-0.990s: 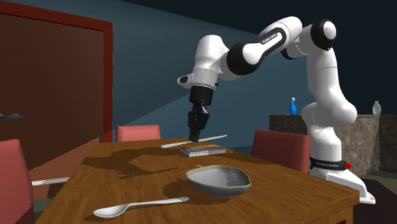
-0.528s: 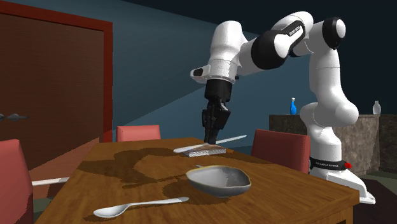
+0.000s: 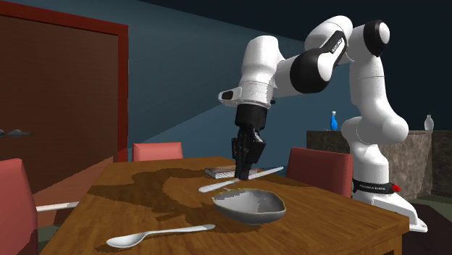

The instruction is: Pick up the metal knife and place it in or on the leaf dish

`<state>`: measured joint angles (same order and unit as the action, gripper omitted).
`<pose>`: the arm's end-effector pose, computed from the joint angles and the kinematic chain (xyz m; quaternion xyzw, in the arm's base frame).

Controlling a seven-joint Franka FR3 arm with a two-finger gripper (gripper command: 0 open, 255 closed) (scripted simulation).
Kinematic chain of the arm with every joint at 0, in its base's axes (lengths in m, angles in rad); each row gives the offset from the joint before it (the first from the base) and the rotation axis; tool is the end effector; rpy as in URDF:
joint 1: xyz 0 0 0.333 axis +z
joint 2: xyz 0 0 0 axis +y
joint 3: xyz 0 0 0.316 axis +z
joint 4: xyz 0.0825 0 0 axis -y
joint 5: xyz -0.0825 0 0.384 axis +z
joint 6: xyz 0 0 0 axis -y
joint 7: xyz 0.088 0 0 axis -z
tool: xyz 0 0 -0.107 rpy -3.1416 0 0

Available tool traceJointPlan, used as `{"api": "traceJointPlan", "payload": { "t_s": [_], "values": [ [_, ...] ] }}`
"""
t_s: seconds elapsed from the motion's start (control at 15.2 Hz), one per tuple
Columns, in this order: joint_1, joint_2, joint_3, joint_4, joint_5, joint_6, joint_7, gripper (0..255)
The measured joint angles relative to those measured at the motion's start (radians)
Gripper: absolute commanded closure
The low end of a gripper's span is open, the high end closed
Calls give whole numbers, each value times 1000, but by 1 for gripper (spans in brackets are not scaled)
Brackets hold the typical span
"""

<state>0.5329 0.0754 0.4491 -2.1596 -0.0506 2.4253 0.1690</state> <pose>0.3162 0.4689 0.3859 -0.9079 -0.4074 -0.0842 0.0520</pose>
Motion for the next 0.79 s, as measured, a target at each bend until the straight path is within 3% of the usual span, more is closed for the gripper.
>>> {"api": "traceJointPlan", "payload": {
  "t_s": [0.46, 0.79],
  "values": [
    [7, 60, -8, -39, -48, 93, 34, 255],
    [10, 69, -10, -36, -58, 107, 42, 255]
  ]
}}
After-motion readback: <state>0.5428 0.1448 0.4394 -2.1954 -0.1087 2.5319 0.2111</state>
